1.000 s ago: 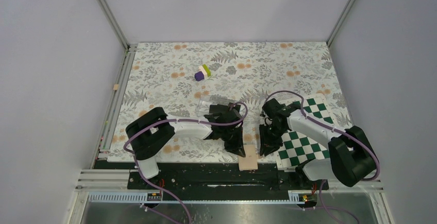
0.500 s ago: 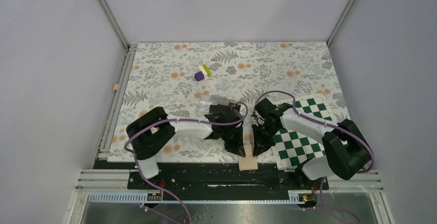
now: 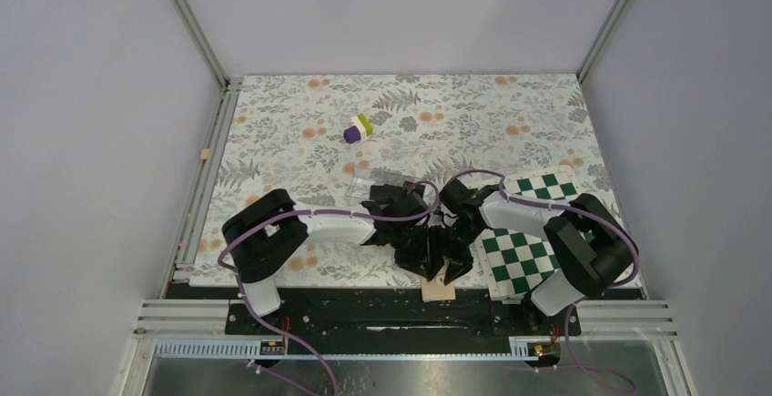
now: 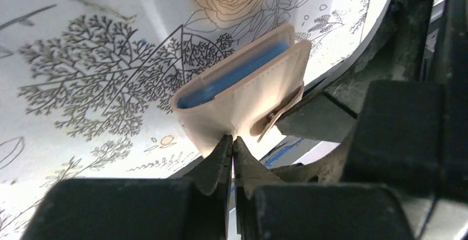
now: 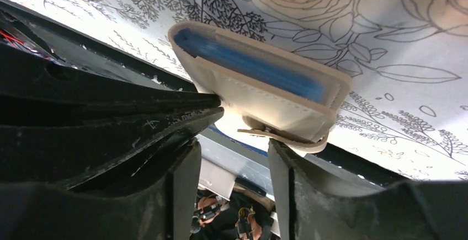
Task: Put the credit cards into the card holder
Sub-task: Close the card holder at the corner of the board.
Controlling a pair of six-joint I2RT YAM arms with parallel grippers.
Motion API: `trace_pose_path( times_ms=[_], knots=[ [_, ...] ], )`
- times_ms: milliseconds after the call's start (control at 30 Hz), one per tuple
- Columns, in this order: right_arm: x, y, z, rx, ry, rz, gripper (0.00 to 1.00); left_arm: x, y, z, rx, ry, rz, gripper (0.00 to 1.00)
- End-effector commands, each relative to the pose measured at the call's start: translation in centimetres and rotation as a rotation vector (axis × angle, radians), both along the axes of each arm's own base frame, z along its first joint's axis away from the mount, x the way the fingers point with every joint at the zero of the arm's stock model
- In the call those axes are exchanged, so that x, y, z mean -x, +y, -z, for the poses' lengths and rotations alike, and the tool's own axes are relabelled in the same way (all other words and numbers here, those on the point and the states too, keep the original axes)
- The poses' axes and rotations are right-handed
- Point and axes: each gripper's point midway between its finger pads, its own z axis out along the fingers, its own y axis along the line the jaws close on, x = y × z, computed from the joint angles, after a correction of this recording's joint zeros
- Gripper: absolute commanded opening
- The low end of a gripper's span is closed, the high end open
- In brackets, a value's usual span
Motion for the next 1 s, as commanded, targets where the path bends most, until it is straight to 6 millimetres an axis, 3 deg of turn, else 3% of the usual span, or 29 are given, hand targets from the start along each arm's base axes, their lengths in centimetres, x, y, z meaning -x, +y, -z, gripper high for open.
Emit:
trace_pose_path(
  times_ms=[0, 167, 433, 633, 967],
  knots=[
    [-1.6, 1.0, -0.4, -0.05, -0.124, 0.011, 0.59, -0.1, 0.1, -1.9, 0.017, -0.062, 0.01, 0.06],
    [-2.2, 1.4, -1.6, -0.08, -0.163, 0.027, 0.61, -0.2, -0.1, -4.6, 0.103, -0.091, -0.028, 0.14],
    [-3.2, 0.7, -3.0, -0.091, -0.222, 0.07, 0.56, 0.8, -1.4, -5.4, 0.319, -0.008, -0.095, 0.22],
    [-3.5, -0.9, -2.8, -0.065, -0.23, 0.071, 0.43, 0.6, -2.6, -6.0, 0.43, 0.014, -0.125, 0.26],
    [-3.2, -2.8, -2.2, 0.004, -0.25, 0.058, 0.34, 0.3, -1.7, -1.8, 0.258, 0.049, -0.137, 0.28]
  ],
)
